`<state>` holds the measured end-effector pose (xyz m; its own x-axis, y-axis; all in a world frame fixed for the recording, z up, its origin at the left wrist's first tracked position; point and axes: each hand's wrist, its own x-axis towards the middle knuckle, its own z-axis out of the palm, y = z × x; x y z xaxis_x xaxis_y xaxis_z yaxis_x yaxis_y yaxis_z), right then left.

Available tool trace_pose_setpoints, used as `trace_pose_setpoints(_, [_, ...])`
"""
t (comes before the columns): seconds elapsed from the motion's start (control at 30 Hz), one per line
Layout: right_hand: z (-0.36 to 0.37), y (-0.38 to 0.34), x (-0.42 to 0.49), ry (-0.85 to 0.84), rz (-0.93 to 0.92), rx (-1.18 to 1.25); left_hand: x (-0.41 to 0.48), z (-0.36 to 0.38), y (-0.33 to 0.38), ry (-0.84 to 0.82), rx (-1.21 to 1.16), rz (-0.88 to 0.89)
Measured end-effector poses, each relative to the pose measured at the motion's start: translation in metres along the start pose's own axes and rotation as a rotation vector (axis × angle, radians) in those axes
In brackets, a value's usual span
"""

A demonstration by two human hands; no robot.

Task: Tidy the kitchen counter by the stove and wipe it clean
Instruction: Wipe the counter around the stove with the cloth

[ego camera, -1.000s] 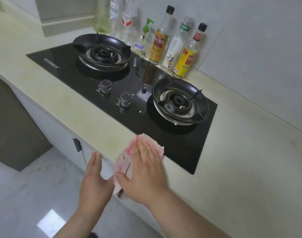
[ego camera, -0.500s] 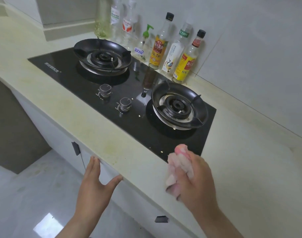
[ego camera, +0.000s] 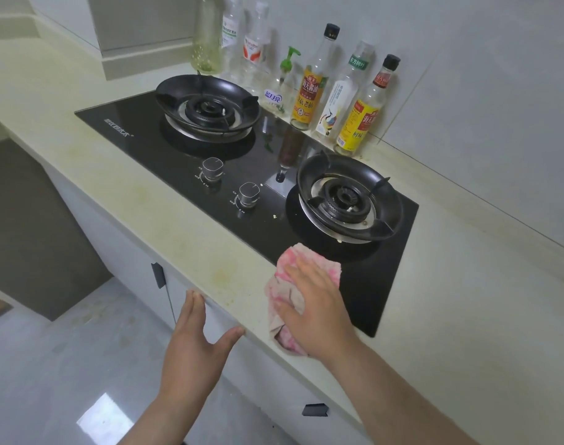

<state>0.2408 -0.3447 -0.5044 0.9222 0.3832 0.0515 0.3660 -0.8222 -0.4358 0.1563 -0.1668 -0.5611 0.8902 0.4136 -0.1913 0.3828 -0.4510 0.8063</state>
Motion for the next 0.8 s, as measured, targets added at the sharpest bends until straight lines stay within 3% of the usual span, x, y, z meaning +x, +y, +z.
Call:
trace_pose_setpoints(0.17, [0.007, -0.015, -0.030, -0.013, -0.050, 0.090, 0.000, 0.000, 0.002, -0.004, 0.012, -0.009])
trace_pose_setpoints(0.4, [0.024, -0.016, -0.067, 0.084, -0.093, -0.057, 0.001, -0.003, -0.001, -0.015, -0.008, -0.009])
trace_pose_setpoints(0.57, [0.033, -0.023, -0.050, 0.003, -0.079, -0.190, 0.005, -0.004, -0.018, 0.008, -0.054, 0.056])
trace_pose_setpoints(0.8, [0.045, -0.048, -0.003, -0.086, -0.085, -0.159, 0.012, -0.009, -0.028, 0.064, -0.085, 0.060])
